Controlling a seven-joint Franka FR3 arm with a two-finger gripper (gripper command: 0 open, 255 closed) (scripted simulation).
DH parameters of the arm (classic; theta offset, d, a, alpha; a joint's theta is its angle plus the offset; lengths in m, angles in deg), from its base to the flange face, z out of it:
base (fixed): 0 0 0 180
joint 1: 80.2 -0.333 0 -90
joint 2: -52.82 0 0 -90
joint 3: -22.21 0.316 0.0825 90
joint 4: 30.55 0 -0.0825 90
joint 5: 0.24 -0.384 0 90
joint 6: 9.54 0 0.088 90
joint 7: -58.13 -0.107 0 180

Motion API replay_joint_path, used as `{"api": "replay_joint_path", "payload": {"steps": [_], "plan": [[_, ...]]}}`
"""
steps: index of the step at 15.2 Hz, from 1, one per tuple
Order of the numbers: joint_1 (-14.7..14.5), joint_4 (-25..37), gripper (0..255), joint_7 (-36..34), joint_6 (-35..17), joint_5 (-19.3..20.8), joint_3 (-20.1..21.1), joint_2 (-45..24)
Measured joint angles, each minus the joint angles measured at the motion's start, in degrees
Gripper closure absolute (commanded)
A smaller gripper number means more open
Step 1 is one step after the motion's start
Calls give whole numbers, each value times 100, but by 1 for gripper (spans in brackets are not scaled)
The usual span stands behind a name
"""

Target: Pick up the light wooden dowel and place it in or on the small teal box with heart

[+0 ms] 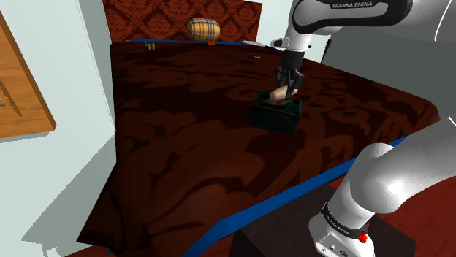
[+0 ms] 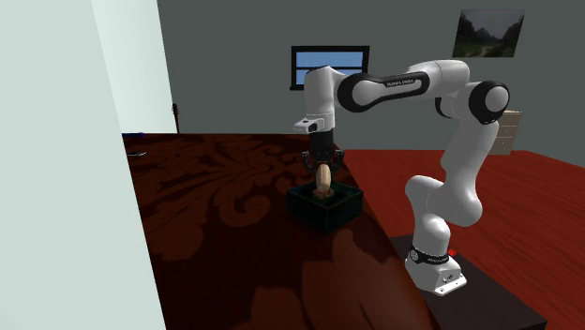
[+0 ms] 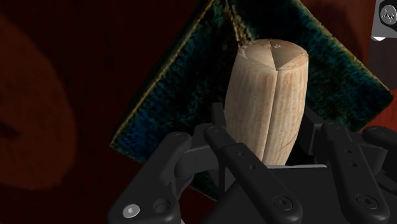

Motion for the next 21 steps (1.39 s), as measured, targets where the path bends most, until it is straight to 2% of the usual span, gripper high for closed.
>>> {"api": "replay_joint_path", "payload": {"steps": [3,4,10,15,21], "plan": [[0,-13,255,0,-11,2,-3,2],[-3,-17,0,1,-13,0,-2,-2],[-6,-21,0,0,-15,-3,0,-5],[-36,749,0,27,600,-53,23,-156],[-40,875,0,42,687,-60,16,-201]]}}
